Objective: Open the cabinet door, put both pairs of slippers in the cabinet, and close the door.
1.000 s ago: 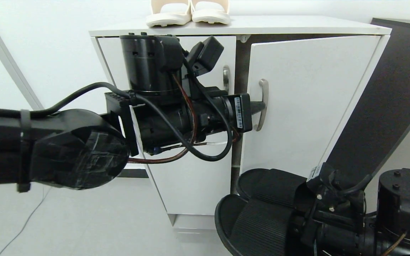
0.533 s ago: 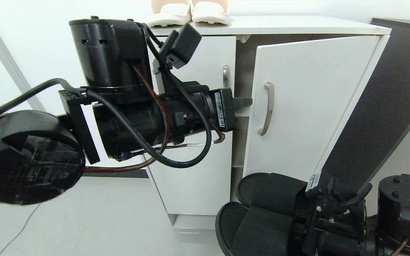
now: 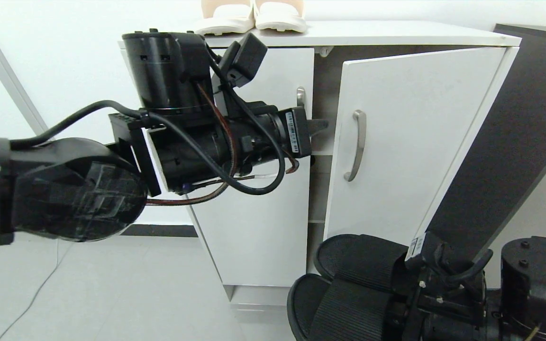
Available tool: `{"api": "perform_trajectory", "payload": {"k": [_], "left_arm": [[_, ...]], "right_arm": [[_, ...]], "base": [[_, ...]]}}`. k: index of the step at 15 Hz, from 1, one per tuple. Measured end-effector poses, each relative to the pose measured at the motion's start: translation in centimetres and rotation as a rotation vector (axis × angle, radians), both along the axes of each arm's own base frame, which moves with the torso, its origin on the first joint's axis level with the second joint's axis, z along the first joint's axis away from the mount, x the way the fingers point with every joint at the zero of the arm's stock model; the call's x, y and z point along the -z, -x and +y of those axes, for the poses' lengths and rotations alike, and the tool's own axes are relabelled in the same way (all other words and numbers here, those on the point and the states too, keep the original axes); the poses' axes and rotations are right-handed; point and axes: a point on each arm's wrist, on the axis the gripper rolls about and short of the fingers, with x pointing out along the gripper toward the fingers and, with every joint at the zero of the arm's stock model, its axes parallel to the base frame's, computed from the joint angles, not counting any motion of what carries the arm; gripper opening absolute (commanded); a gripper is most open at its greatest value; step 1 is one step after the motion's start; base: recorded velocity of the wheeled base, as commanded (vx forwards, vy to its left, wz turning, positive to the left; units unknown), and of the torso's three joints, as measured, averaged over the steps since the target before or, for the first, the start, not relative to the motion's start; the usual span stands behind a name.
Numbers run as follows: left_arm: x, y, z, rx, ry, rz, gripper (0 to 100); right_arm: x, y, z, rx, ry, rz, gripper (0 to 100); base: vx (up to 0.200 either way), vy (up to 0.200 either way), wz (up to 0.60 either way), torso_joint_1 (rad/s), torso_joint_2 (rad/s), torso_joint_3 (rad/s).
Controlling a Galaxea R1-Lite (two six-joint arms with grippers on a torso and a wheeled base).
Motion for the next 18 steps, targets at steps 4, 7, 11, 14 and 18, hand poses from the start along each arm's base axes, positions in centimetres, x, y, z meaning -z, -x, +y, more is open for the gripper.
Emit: {"api": "perform_trajectory", "payload": {"k": [4, 7, 11, 14, 18], "left_arm": [[1.3, -2.8, -1.4, -0.021, 0.026, -0.031, 0], [2.5, -4.1, -1.6, -0.037, 0.016, -0.005, 0], [2.6, -4.6, -1.9, -0.037, 0.049, -0.005, 0], [2.8, -3.8, -3.1, 0.001, 0.051, -0.006, 0], [2.4, -1.5, -5.7, 0.092, 0.094, -0.054, 0]], "right_arm": [[0.3, 0.0, 0.0, -0.001, 0.010, 0.009, 0], [0.7, -0.1, 0.2, -0.002, 0.021, 0.019, 0], [1.0, 0.1, 0.5, -0.017, 0.032, 0.028, 0], [1.4, 0.9, 0.8, -0.051, 0.044, 0.038, 0], [1.5, 1.4, 0.9, -0.075, 0.050, 0.041, 0]], "base": [[0.000, 0.000, 0.00, 0.000, 0.00, 0.000], [-0.067, 0.000, 0.00, -0.001, 0.00, 0.001], [-0.200, 0.000, 0.00, 0.001, 0.00, 0.000], [-0.200, 0.000, 0.00, -0.002, 0.00, 0.001], [0.000, 0.000, 0.00, 0.000, 0.00, 0.000]]}}
